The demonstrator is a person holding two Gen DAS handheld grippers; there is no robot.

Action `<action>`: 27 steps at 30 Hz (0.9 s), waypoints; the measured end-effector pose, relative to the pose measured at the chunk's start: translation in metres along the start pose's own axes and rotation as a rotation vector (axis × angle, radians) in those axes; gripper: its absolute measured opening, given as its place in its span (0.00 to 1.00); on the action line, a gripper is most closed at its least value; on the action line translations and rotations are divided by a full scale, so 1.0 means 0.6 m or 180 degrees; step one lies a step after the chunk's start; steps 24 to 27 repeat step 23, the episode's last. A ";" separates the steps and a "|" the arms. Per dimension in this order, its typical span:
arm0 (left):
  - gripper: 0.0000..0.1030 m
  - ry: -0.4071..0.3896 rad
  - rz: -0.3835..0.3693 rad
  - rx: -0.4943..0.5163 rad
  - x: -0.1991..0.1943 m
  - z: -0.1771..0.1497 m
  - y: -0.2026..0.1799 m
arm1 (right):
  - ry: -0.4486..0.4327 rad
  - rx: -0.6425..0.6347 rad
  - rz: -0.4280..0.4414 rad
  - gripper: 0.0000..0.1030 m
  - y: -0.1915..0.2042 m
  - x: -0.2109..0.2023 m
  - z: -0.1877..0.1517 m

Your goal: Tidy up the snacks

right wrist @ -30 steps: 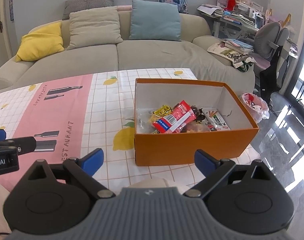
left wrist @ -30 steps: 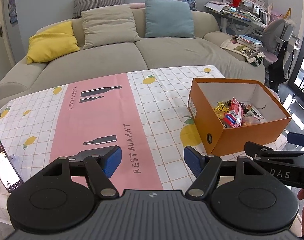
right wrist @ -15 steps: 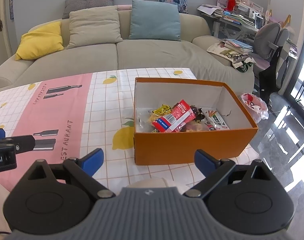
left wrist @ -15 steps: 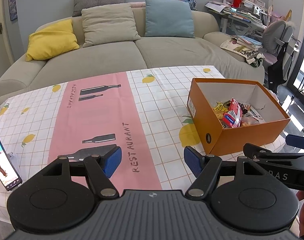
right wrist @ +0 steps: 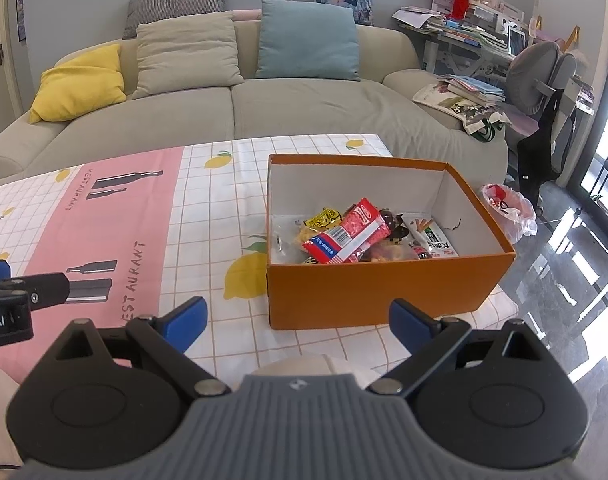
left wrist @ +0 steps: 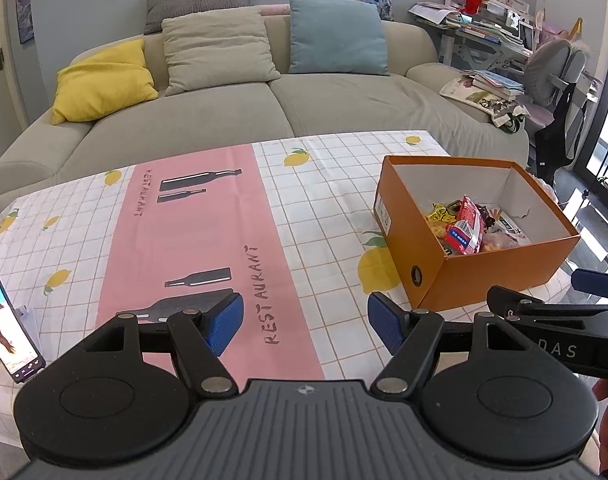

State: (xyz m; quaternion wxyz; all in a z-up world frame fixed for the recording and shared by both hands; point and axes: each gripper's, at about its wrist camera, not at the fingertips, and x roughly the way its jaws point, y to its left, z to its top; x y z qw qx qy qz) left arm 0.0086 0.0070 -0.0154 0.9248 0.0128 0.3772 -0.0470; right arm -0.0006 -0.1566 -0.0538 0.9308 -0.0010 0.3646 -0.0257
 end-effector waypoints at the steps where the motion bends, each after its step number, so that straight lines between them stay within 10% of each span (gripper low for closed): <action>1: 0.81 -0.0002 -0.0002 0.0001 0.000 0.000 0.000 | 0.0005 0.0004 -0.0002 0.92 0.000 0.000 0.000; 27: 0.81 -0.0036 -0.0037 0.0017 -0.007 0.002 -0.004 | 0.0039 0.0019 -0.0011 0.92 0.003 0.001 -0.002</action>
